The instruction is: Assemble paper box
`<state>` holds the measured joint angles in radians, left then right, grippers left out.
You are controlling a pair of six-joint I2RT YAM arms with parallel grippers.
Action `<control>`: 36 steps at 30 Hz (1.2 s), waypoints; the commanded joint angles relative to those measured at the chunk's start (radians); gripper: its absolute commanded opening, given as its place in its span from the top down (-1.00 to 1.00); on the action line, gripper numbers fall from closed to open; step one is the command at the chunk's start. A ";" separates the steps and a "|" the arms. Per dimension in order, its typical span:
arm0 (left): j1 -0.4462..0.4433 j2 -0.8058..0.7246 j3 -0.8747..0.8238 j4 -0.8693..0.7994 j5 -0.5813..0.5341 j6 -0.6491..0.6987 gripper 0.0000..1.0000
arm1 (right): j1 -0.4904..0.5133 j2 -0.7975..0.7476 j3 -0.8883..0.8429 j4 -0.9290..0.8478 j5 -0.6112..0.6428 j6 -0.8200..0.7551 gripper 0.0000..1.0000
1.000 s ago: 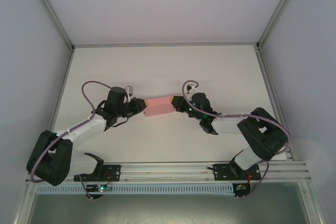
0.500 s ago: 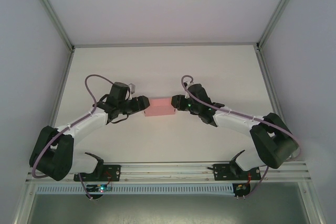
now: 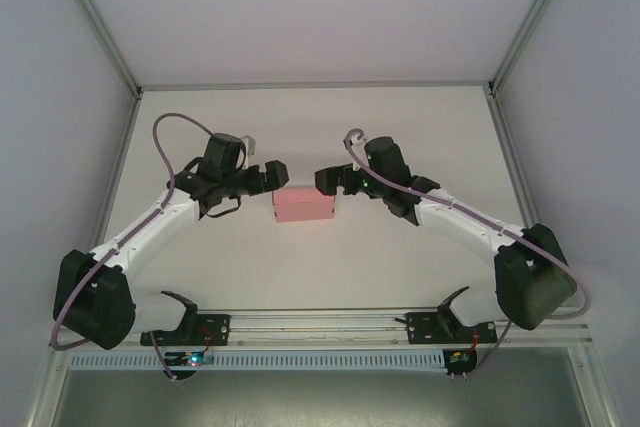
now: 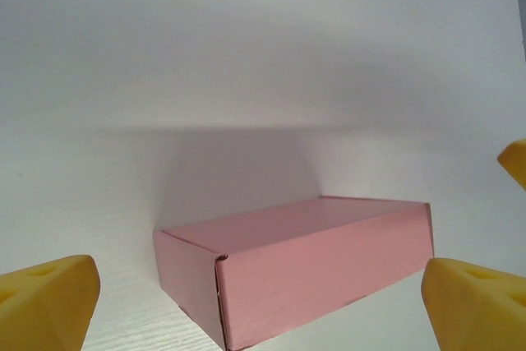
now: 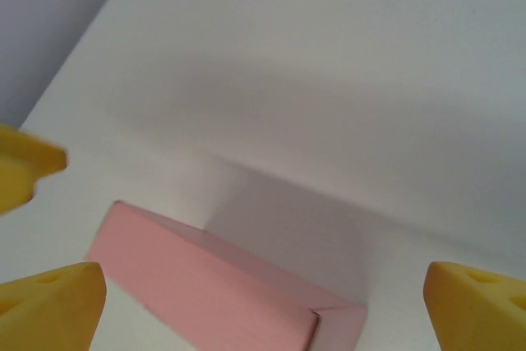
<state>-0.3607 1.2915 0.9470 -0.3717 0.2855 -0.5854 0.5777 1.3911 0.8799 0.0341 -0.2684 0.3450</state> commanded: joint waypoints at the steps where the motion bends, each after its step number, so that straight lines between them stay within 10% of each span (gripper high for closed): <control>1: -0.006 -0.026 0.052 -0.130 -0.106 0.095 -1.00 | -0.010 -0.030 0.038 -0.010 -0.162 -0.346 -0.97; 12: -0.006 -0.109 -0.001 -0.058 0.001 0.347 -1.00 | 0.025 0.108 0.225 -0.494 -0.414 -1.255 -0.96; 36: -0.006 -0.105 -0.052 -0.075 -0.029 0.381 -1.00 | 0.158 0.472 0.457 -0.517 -0.021 -1.300 -0.75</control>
<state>-0.3607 1.1999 0.9039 -0.4591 0.2783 -0.2092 0.7177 1.8282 1.3033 -0.4751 -0.3351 -0.9501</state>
